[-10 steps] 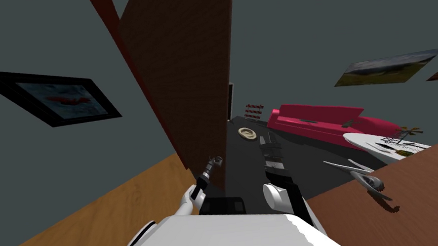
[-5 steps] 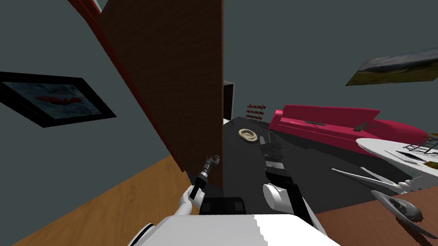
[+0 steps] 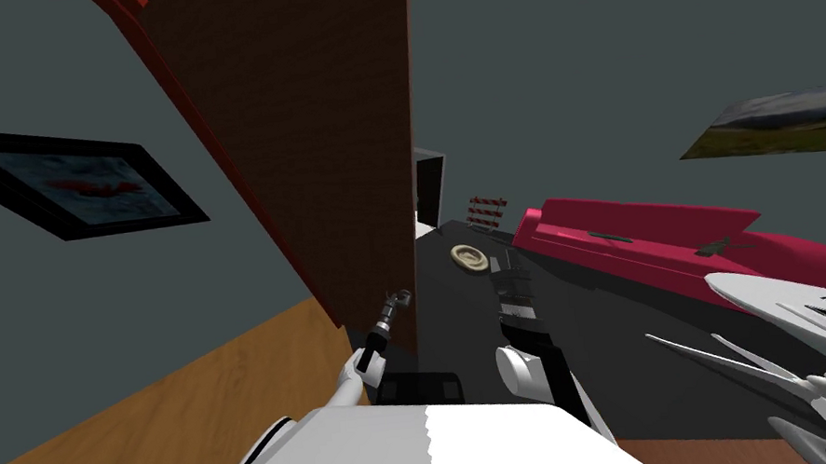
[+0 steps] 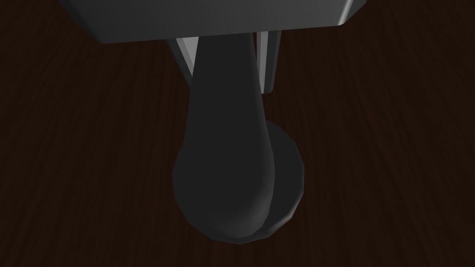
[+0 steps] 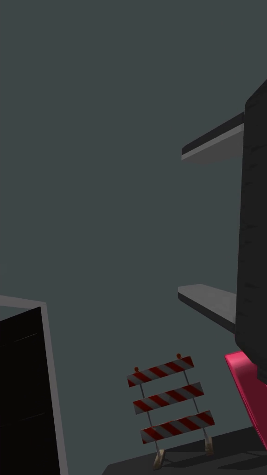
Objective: Push the door open
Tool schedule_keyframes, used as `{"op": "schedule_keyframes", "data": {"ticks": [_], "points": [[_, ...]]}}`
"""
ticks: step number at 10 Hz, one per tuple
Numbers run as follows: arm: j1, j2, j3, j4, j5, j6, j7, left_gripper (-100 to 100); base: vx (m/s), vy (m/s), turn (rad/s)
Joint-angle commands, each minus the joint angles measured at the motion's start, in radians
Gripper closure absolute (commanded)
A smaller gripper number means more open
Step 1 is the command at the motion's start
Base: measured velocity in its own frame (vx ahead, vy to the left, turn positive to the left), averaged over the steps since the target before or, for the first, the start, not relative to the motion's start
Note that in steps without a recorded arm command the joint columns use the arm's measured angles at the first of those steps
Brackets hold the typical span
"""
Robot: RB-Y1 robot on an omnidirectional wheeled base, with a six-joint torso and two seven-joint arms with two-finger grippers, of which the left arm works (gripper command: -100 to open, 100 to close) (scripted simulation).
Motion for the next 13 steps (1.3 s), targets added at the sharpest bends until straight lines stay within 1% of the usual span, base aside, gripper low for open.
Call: {"op": "schedule_keyframes", "data": {"ticks": [1, 2, 4, 7, 11, 12, 13], "points": [[-0.001, 0.009, 0.018, 0.002, 0.009, 0.0, -0.009, 100, 0.095, -0.081, 0.059], [-0.001, 0.011, 0.023, 0.003, 0.012, 0.0, -0.011, 100, 0.123, -0.123, 0.056], [-0.003, 0.015, 0.047, 0.006, 0.024, 0.001, -0.022, 100, 0.166, -0.149, 0.056], [-0.005, 0.014, 0.072, 0.009, 0.036, 0.001, -0.034, 100, 0.146, -0.123, 0.05], [-0.007, 0.0, 0.113, 0.014, 0.057, 0.002, -0.054, 100, 0.158, -0.124, 0.06], [0.001, 0.009, 0.111, 0.01, 0.056, 0.007, -0.051, 100, 0.08, -0.038, 0.032], [-0.001, 0.016, 0.128, 0.009, 0.065, 0.006, -0.057, 100, 0.116, -0.069, 0.039]]}}
